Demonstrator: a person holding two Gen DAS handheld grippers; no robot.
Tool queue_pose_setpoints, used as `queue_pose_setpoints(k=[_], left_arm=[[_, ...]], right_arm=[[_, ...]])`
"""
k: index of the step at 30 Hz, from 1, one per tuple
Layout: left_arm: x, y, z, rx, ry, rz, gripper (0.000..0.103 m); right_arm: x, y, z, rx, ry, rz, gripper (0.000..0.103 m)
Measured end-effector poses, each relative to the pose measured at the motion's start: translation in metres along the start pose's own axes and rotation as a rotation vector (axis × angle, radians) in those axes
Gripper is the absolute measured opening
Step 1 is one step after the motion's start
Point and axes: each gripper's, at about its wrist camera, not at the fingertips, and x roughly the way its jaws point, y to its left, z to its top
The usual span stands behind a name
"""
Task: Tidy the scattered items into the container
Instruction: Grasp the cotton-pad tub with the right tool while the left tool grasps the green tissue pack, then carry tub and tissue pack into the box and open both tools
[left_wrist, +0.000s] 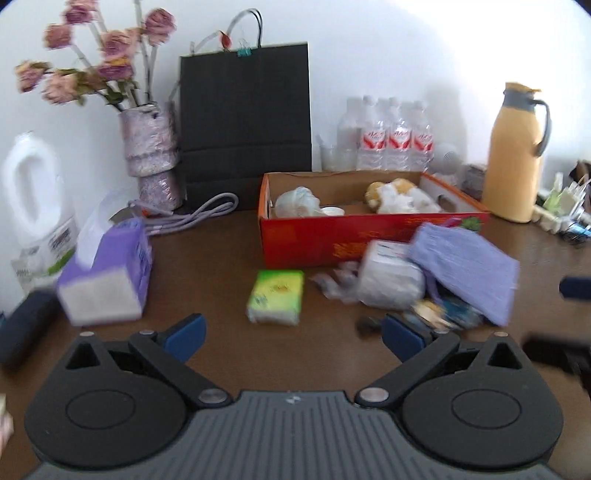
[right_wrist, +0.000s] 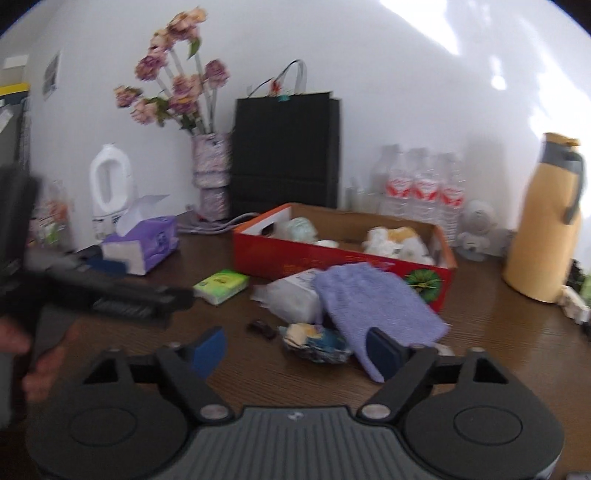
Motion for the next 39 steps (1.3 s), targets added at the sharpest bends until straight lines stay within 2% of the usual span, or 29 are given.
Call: queue_pose_setpoints(k=[2, 6, 8, 9, 11, 13, 14, 15, 16, 17, 20, 24, 25, 26, 28, 33, 36, 39], left_arm=[[0.028, 0.009, 0.013, 0.019, 0.031, -0.004, 0.103], [0.078, 0.014, 0.026, 0.054, 0.084, -0.014, 0.103], [0.095, 0.015, 0.026, 0.052, 0.11, -0.019, 0.103], [0.101, 0.016, 0.025, 0.043, 0.124, -0.027, 0.102], [0.109, 0.019, 0.022, 0.019, 0.131, -0.05, 0.097], [0.113, 0.022, 0.021, 0.003, 0.14, -0.062, 0.091], [0.115, 0.023, 0.02, -0.003, 0.145, -0.069, 0.088], [0.117, 0.024, 0.019, -0.007, 0.154, -0.075, 0.082], [0.119, 0.025, 0.019, -0.011, 0.164, -0.081, 0.076], [0.12, 0.026, 0.018, -0.017, 0.171, -0.087, 0.073], [0.125, 0.03, 0.017, -0.055, 0.184, -0.089, 0.051], [0.125, 0.039, 0.016, -0.078, 0.175, -0.099, 0.048], [0.124, 0.038, 0.016, -0.069, 0.171, -0.097, 0.047], [0.124, 0.038, 0.015, -0.059, 0.167, -0.092, 0.047], [0.123, 0.037, 0.014, -0.047, 0.159, -0.09, 0.046], [0.107, 0.043, 0.023, -0.093, 0.111, -0.077, 0.046], [0.078, 0.045, 0.033, -0.107, 0.037, -0.061, 0.046], [0.04, 0.04, 0.036, -0.114, -0.002, -0.079, 0.046]], right_arm=[[0.024, 0.004, 0.006, -0.028, 0.034, 0.011, 0.072], [0.078, 0.006, 0.014, -0.024, 0.1, -0.001, 0.071], [0.101, 0.002, 0.015, 0.007, 0.139, 0.011, 0.061], [0.11, 0.0, 0.015, 0.028, 0.159, 0.02, 0.06], [0.122, -0.003, 0.02, 0.053, 0.176, 0.04, 0.059], [0.134, -0.004, 0.026, 0.064, 0.201, 0.018, 0.059], [0.139, -0.004, 0.028, 0.072, 0.211, 0.002, 0.061], [0.144, -0.005, 0.029, 0.079, 0.214, -0.011, 0.065], [0.149, -0.005, 0.031, 0.092, 0.219, -0.025, 0.075], [0.153, -0.006, 0.033, 0.111, 0.222, -0.031, 0.081], [0.169, -0.007, 0.04, 0.179, 0.23, -0.052, 0.083], [0.192, -0.008, 0.047, 0.275, 0.277, -0.117, 0.082], [0.195, -0.01, 0.048, 0.294, 0.282, -0.117, 0.082], [0.196, -0.011, 0.048, 0.298, 0.279, -0.12, 0.074], [0.196, -0.013, 0.047, 0.297, 0.268, -0.131, 0.07], [0.188, -0.013, 0.05, 0.258, 0.256, -0.114, 0.068], [0.161, -0.005, 0.061, 0.213, 0.17, -0.07, 0.067], [0.119, 0.0, 0.069, 0.152, 0.087, -0.047, 0.067]])
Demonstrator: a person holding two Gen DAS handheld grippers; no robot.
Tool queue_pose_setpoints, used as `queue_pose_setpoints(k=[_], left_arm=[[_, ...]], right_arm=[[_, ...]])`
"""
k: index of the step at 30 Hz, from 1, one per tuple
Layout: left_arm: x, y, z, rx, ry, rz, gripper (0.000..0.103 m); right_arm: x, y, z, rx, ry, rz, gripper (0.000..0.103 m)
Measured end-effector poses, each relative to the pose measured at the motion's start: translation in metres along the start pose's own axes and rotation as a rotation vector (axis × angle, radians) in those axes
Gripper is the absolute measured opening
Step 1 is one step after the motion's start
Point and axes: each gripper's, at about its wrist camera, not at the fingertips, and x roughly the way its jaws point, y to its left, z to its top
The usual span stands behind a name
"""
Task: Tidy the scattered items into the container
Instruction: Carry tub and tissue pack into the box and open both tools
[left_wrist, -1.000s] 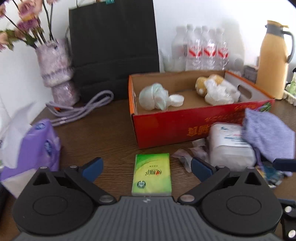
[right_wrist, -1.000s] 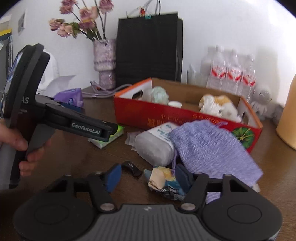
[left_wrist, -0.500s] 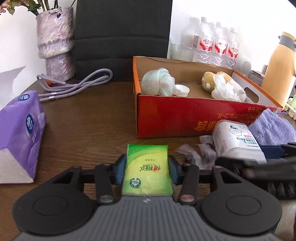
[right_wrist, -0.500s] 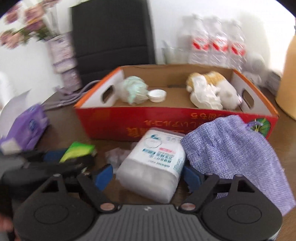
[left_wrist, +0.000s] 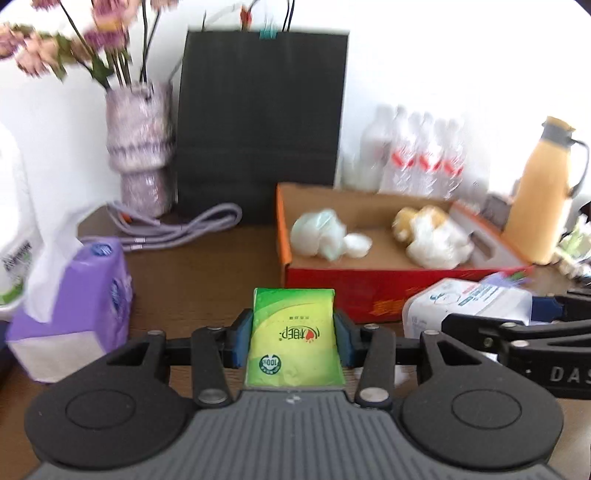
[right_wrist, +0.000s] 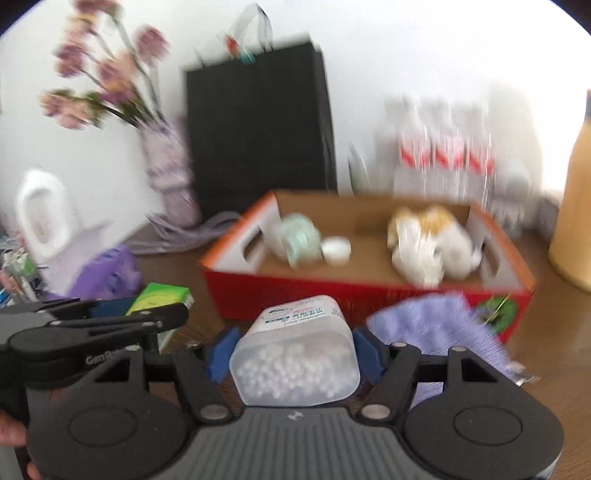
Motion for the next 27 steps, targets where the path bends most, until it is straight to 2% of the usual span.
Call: queue_pose_setpoints(k=[4, 7, 11, 15, 22, 23, 25, 27], left_arm=[[-0.042, -0.026, -0.027, 0.022, 0.02, -0.045, 0.046], [-0.062, -0.048, -0.056, 0.025, 0.072, -0.077, 0.046], [-0.076, -0.077, -0.092, 0.043, 0.138, -0.112, 0.046], [-0.077, -0.089, -0.109, 0.059, 0.164, -0.083, 0.046], [-0.089, -0.099, -0.126, 0.098, 0.179, -0.023, 0.048], [-0.091, -0.099, -0.128, 0.102, 0.177, -0.015, 0.049], [-0.092, -0.099, -0.13, 0.107, 0.173, -0.002, 0.065], [-0.091, -0.097, -0.13, 0.109, 0.172, 0.004, 0.066]], right_arm=[[-0.065, -0.009, -0.022, -0.066, -0.033, 0.029, 0.067], [-0.103, -0.024, -0.052, -0.067, 0.024, 0.034, 0.067], [-0.136, -0.045, -0.098, -0.046, 0.092, -0.049, 0.067], [-0.141, -0.067, -0.126, 0.068, 0.142, -0.096, 0.067], [-0.136, -0.05, -0.143, -0.008, 0.137, -0.117, 0.067], [-0.135, -0.048, -0.142, -0.02, 0.139, -0.115, 0.067], [-0.136, -0.048, -0.143, -0.017, 0.132, -0.106, 0.071], [-0.135, -0.048, -0.14, -0.014, 0.126, -0.098, 0.072]])
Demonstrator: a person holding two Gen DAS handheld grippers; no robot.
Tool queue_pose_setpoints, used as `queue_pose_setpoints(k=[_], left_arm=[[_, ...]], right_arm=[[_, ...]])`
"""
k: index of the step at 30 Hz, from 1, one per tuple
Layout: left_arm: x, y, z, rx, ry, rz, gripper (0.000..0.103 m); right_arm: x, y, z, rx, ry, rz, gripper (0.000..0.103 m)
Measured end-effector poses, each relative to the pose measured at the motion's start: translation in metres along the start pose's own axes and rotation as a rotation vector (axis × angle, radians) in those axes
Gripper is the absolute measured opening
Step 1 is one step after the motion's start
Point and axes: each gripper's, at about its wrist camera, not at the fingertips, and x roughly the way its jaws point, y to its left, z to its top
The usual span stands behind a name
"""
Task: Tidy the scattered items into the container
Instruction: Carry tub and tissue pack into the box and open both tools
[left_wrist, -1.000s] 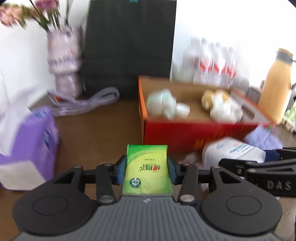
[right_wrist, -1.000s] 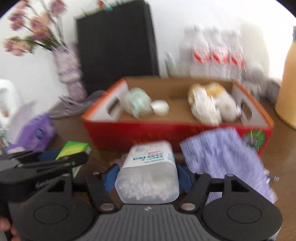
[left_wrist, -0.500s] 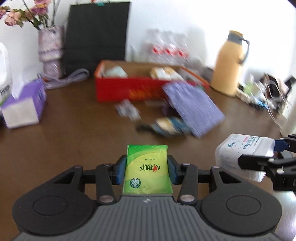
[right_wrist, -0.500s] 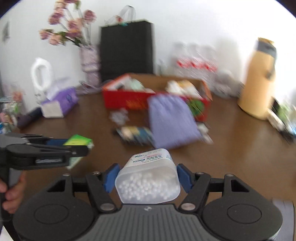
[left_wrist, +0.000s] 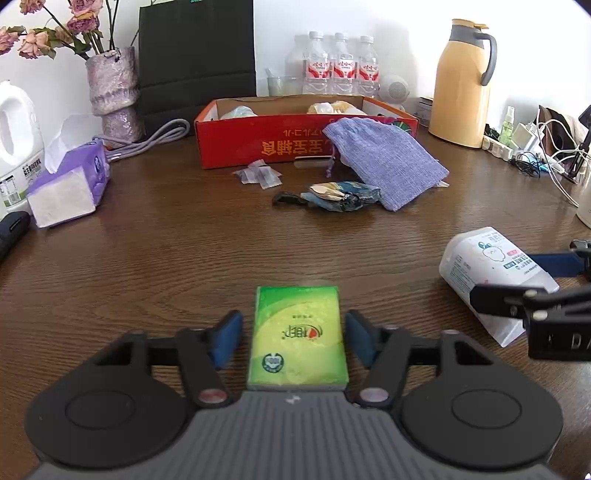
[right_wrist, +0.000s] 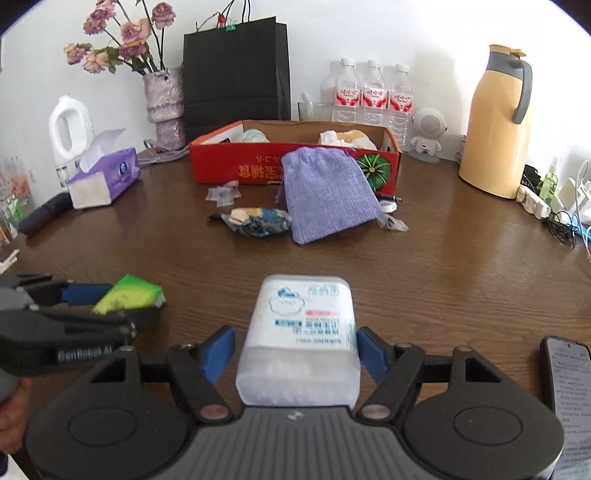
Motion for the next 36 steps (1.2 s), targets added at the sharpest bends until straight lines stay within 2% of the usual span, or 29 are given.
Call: queue_pose_setpoints(k=[2, 3, 4, 8, 11, 14, 17, 20, 22, 24, 25, 27, 31, 36], left_arm=[[0.002, 0.002, 0.001, -0.004, 0.006, -0.003, 0.063], [0.003, 0.003, 0.002, -0.005, 0.004, -0.009, 0.054], [0.003, 0.004, 0.004, -0.007, 0.004, -0.015, 0.047], [0.005, 0.012, 0.014, -0.056, 0.002, -0.05, 0.046], [0.002, 0.016, 0.032, -0.048, -0.057, -0.034, 0.046], [0.007, 0.029, 0.067, -0.064, -0.12, -0.058, 0.046], [0.017, 0.046, 0.122, -0.082, -0.186, -0.096, 0.046], [0.045, 0.056, 0.186, -0.041, -0.215, -0.065, 0.046], [0.079, 0.061, 0.227, -0.034, -0.174, -0.032, 0.046], [0.119, 0.066, 0.258, -0.034, -0.094, 0.002, 0.046], [0.137, 0.068, 0.268, -0.039, -0.045, 0.016, 0.046], [0.168, 0.07, 0.28, -0.026, 0.036, -0.01, 0.046], [0.221, 0.066, 0.284, -0.004, 0.18, -0.026, 0.047], [0.259, 0.072, 0.289, -0.007, 0.243, -0.009, 0.047]], right_arm=[[0.004, 0.001, 0.004, 0.0, 0.011, -0.012, 0.072], [0.009, 0.001, 0.007, 0.003, 0.027, -0.024, 0.071], [0.013, 0.001, 0.008, 0.005, 0.049, -0.032, 0.065], [0.02, 0.002, 0.012, -0.017, 0.069, -0.019, 0.064], [0.014, -0.002, 0.024, 0.006, 0.04, 0.022, 0.064], [0.007, -0.011, 0.056, 0.033, -0.034, 0.058, 0.064], [0.012, -0.024, 0.108, 0.054, -0.109, 0.081, 0.064], [0.035, -0.034, 0.17, 0.07, -0.138, 0.109, 0.064], [0.064, -0.035, 0.213, 0.081, -0.114, 0.16, 0.064], [0.106, -0.033, 0.255, 0.101, -0.04, 0.185, 0.064], [0.129, -0.033, 0.272, 0.104, 0.003, 0.188, 0.064], [0.178, -0.029, 0.297, 0.108, 0.097, 0.166, 0.064], [0.262, -0.013, 0.318, 0.077, 0.251, 0.095, 0.064], [0.334, 0.003, 0.321, 0.047, 0.357, 0.001, 0.064]])
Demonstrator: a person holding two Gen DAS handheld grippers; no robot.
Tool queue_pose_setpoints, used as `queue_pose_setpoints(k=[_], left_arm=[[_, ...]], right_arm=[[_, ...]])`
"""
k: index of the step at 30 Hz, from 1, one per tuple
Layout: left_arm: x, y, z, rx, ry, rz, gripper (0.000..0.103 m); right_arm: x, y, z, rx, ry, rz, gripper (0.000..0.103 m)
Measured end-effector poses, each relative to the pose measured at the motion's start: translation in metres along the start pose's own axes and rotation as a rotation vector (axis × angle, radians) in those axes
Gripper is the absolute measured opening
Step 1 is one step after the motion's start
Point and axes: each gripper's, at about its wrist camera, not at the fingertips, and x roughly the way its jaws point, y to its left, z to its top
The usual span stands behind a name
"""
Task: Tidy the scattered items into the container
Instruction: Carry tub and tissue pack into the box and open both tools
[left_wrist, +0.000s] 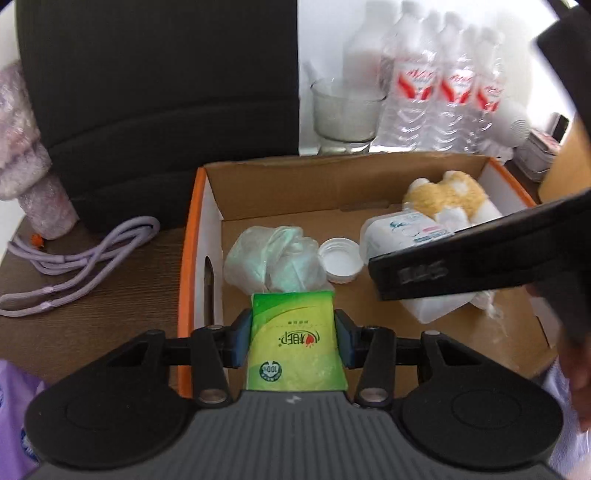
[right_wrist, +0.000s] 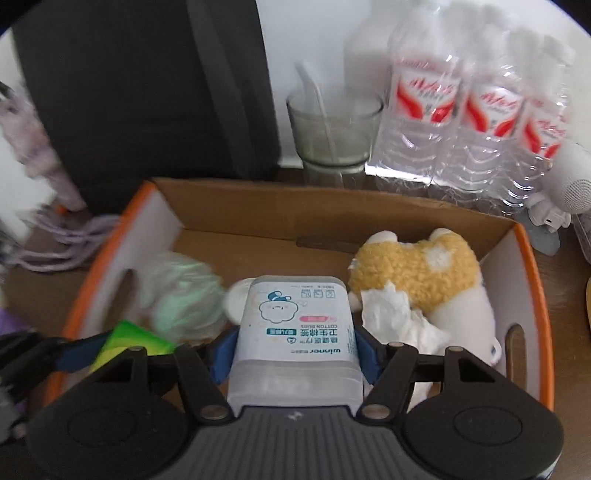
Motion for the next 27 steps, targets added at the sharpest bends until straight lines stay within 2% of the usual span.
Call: queue_pose_setpoints(k=[2, 4, 8, 10, 12, 14, 15, 16, 17, 18, 19, 20, 24, 27], left_arm=[[0.01, 0.004, 0.005, -0.018, 0.01, -0.001, 0.048], [0.011, 0.006, 0.005, -0.028, -0.011, -0.007, 0.065], [0.001, 0.01, 0.002, -0.028, -0.069, -0.006, 0.071], [-0.011, 0.017, 0.002, -0.045, -0.104, -0.015, 0.075], [-0.025, 0.024, 0.002, -0.059, -0.132, -0.02, 0.075], [-0.036, 0.029, 0.002, -0.06, -0.146, -0.042, 0.067], [-0.039, 0.03, 0.003, -0.053, -0.139, -0.055, 0.052], [-0.038, 0.029, 0.003, -0.044, -0.119, -0.076, 0.032], [-0.035, 0.028, 0.002, -0.038, -0.089, -0.107, 0.025], [-0.03, 0.026, 0.002, -0.037, -0.06, -0.14, 0.019], [-0.025, 0.024, 0.001, -0.04, -0.037, -0.163, 0.018], [-0.02, 0.021, 0.001, -0.042, -0.017, -0.175, 0.017], [0.001, 0.01, -0.003, -0.042, 0.057, -0.204, 0.016], [0.011, 0.004, -0.005, -0.024, 0.058, -0.145, 0.017]], right_arm=[[0.016, 0.006, 0.004, -0.015, 0.014, -0.042, 0.064], [0.026, 0.008, 0.009, -0.001, 0.009, -0.066, 0.065], [0.022, 0.002, 0.012, 0.046, -0.029, -0.003, 0.065], [0.008, -0.007, 0.014, 0.071, -0.069, 0.034, 0.065], [-0.011, -0.015, 0.017, 0.068, -0.096, 0.044, 0.065], [-0.031, -0.023, 0.016, 0.044, -0.119, 0.053, 0.065], [-0.039, -0.026, 0.013, 0.029, -0.121, 0.063, 0.064], [-0.044, -0.028, 0.009, 0.012, -0.107, 0.072, 0.057], [-0.046, -0.029, 0.005, -0.01, -0.08, 0.087, 0.04], [-0.044, -0.03, 0.002, -0.021, -0.052, 0.106, 0.031], [-0.041, -0.031, -0.003, -0.018, -0.021, 0.129, 0.022], [-0.037, -0.03, -0.007, -0.016, 0.008, 0.153, 0.02], [-0.018, -0.024, -0.018, -0.017, 0.071, 0.17, 0.019], [-0.008, -0.018, -0.021, -0.02, 0.083, 0.179, 0.019]])
